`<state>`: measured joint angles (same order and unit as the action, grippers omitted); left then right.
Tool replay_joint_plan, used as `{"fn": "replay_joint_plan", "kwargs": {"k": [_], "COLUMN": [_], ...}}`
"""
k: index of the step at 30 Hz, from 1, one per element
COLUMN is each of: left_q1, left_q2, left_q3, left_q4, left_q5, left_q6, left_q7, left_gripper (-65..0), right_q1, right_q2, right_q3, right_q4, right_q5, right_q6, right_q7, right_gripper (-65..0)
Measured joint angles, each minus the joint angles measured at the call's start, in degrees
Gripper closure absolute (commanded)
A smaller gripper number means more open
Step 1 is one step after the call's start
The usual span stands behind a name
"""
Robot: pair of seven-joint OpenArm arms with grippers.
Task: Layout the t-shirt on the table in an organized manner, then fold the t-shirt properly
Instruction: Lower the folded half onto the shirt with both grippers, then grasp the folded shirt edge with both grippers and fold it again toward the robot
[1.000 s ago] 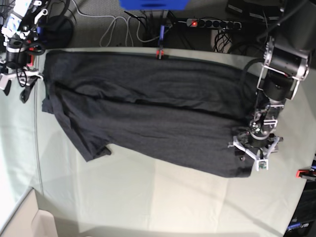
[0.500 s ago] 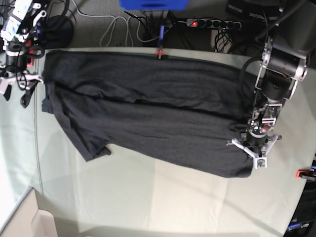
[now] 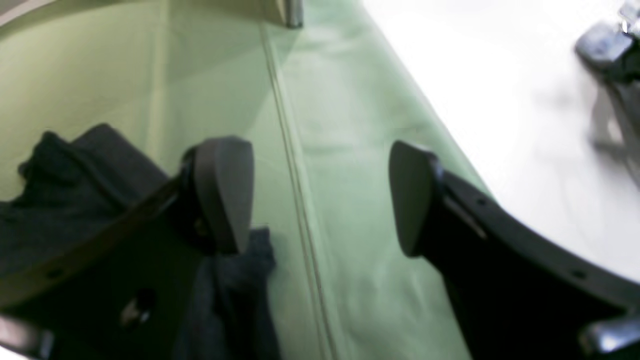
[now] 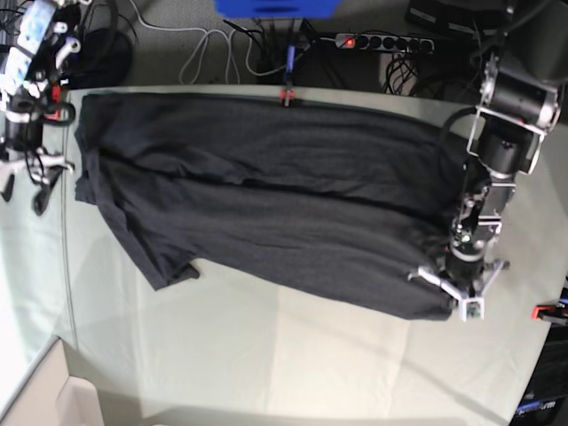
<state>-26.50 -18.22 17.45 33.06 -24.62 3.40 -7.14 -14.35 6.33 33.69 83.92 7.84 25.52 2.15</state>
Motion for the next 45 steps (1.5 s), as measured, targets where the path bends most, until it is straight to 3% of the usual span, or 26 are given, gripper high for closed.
{"fn": "replay_joint_plan", "kwargs": {"k": [3, 7, 15, 28, 31, 37, 45], "left_q1": [0.96, 1.99, 2.03, 2.01, 1.97, 1.84, 0.37], "left_q2": [-0.15, -0.35, -1.64, -2.40, -2.40, -2.36, -2.12], "left_q3": [0.00, 0.04, 0.02, 0.02, 0.02, 0.02, 0.00], "left_q4": [3.45, 4.94, 5.64, 5.44, 5.40, 5.29, 5.60], "left_q5": [0.00, -0.02, -0.02, -0.04, -0.04, -0.04, -0.04], "left_q6": [0.22, 0.00, 0.17, 0.17, 0.20, 0.20, 0.15], "left_q7": [0.22, 0.52, 0.48, 0.46, 0.46, 0.46, 0.63], "left_gripper": [-0.4, -0.4, -0.4, -0.4, -0.4, -0.4, -0.4], "right_q1": [2.78, 7.69, 14.08, 16.33, 16.85, 16.90, 16.17], "right_q2": [3.87, 6.14, 6.16, 6.32, 6.38, 7.58, 8.46], "right_q3": [-5.33, -10.86, -18.97, -19.30, -19.32, -22.34, -22.10], "right_q4": [-2.60, -7.02, -14.62, -25.75, -26.38, -26.18, -15.91], "right_q5": [-0.02, 0.02, 0.11, 0.04, 0.07, 0.11, -0.04], "right_q6": [0.00, -0.02, 0.00, 0.00, 0.00, -0.02, 0.00], "right_q7": [-4.33, -9.49, -11.34, -10.45, -10.51, -10.51, -11.76], "right_gripper": [-43.3, -43.3, -43.3, -42.5, -33.6, -1.0, 0.0]}}
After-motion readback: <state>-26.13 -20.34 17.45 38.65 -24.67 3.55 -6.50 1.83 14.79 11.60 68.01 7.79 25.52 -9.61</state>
